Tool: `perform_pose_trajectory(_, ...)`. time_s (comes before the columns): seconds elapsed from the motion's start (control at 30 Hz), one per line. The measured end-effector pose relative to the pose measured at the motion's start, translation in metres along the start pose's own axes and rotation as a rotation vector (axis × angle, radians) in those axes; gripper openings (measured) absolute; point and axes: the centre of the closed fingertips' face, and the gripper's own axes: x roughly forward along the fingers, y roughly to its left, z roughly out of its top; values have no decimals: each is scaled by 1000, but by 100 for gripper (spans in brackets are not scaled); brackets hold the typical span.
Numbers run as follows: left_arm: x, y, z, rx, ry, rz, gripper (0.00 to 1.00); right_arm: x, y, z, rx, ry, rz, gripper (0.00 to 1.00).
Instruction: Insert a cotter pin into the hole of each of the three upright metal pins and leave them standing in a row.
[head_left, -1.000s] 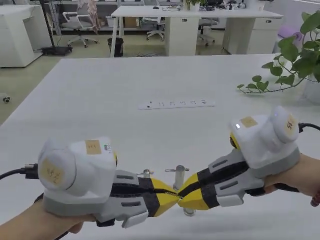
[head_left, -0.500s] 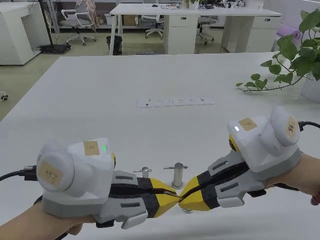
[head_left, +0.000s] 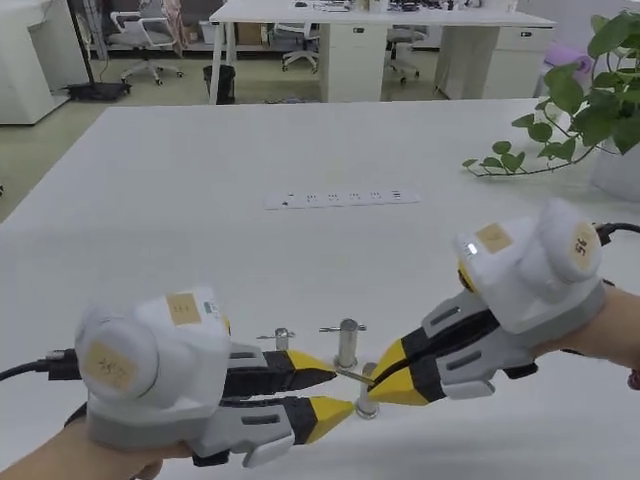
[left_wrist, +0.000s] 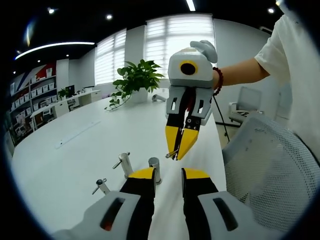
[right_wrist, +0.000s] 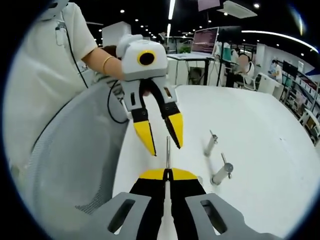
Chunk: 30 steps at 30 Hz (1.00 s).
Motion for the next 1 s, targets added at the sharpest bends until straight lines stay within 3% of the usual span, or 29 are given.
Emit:
perform_pose_trajectory(0.2, 9, 6, -4, -18, -15, 68, 22, -8, -7, -14, -20, 71, -24, 3)
perform_pose_trajectory(0.47, 20, 16, -11, -86, -29, 142, 27, -12, -12, -33, -51, 166, -22, 3)
perform_pose_trajectory(0.57, 22, 19, -12, -124, -42, 160, 30, -13, -14, -38, -64, 196, -23, 3)
perform_pose_trajectory(0.73, 29, 22, -19, -143, -28, 183, 30, -14, -18, -49, -87, 253, -23, 3)
perform_pose_trajectory(1.0, 43, 28, -26, -180, -14, 210, 29, -12, -24, -61, -98, 303, -16, 3)
